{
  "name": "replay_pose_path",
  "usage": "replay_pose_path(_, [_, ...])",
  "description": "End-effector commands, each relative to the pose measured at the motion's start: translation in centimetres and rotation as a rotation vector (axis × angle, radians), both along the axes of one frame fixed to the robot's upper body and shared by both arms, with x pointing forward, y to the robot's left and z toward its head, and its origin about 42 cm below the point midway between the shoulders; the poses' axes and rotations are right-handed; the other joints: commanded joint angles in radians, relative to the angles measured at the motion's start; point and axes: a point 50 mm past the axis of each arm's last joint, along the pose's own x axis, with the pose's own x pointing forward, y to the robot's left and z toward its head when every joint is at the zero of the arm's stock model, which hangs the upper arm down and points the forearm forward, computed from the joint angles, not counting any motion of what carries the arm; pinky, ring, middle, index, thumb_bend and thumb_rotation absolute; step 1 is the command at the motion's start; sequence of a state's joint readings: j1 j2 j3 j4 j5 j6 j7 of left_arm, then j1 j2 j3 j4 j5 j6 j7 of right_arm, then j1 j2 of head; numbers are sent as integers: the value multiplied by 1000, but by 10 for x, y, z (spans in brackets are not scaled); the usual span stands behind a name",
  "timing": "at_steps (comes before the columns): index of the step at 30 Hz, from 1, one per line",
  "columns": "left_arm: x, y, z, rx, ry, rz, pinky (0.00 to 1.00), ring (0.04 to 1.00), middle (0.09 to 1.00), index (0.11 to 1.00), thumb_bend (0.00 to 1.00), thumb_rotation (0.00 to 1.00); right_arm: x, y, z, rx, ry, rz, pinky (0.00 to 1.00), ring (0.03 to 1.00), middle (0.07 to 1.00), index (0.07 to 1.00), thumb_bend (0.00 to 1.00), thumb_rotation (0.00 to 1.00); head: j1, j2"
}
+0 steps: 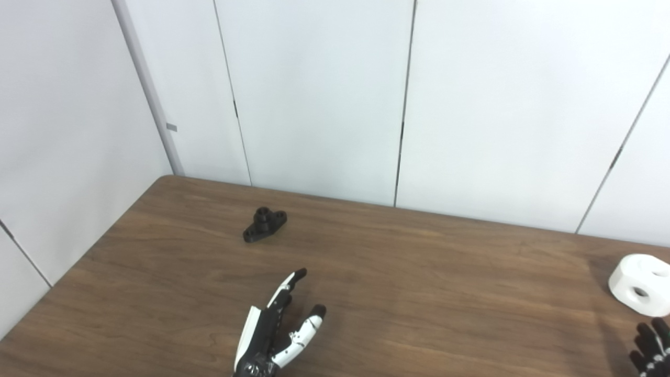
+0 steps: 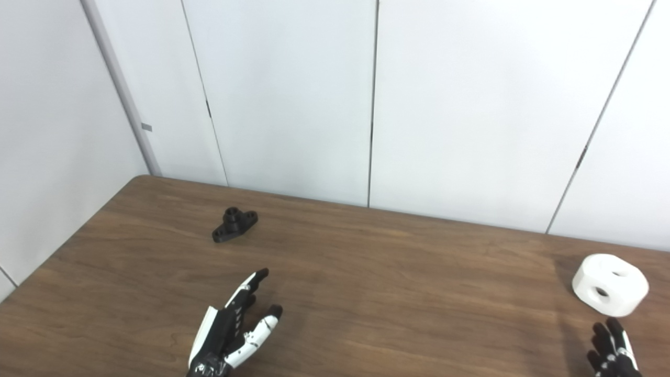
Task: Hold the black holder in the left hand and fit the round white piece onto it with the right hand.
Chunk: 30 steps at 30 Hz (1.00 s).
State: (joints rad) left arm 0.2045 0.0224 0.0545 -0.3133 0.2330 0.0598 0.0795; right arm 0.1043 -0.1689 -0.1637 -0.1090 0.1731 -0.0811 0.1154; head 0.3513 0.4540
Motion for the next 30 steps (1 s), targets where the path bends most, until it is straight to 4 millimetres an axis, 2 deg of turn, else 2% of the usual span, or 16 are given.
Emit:
replay_pose_path(1, [-5, 12, 13, 81, -22, 33, 1000, 998, 968, 924, 714, 371, -5, 1, -12, 14, 15, -10, 1000, 986, 971, 977, 718, 999, 0, 1])
replay_pose_path(5, [2, 26, 29, 199, -24, 73, 1000, 1000, 977, 917, 810, 377, -5, 2, -13, 18, 16, -14, 1000, 983, 969, 976, 723, 997, -3, -3])
replay_pose_path(14, [29, 58, 61, 364, -76, 160, 1000, 1000, 955, 858, 876, 343, -4, 4, -12, 17, 18, -17, 1000, 979, 961, 978, 738, 994, -1, 4])
replay_pose_path(19, [43, 78, 67, 436, -38, 222, 1000, 1000, 961, 837, 910, 365, -4, 6, -12, 17, 15, -19, 1000, 979, 955, 977, 738, 996, -3, 6])
replay_pose_path(25, [61, 108, 65, 511, 1, 284, 1000, 1000, 953, 815, 928, 359, -4, 6, -12, 9, 15, -21, 1000, 992, 960, 985, 725, 1000, -5, 9])
replay_pose_path(30, [74, 118, 64, 540, 31, 315, 1000, 1000, 957, 809, 936, 369, -4, 7, -12, 8, 11, -31, 1000, 978, 957, 982, 703, 1000, -5, 17])
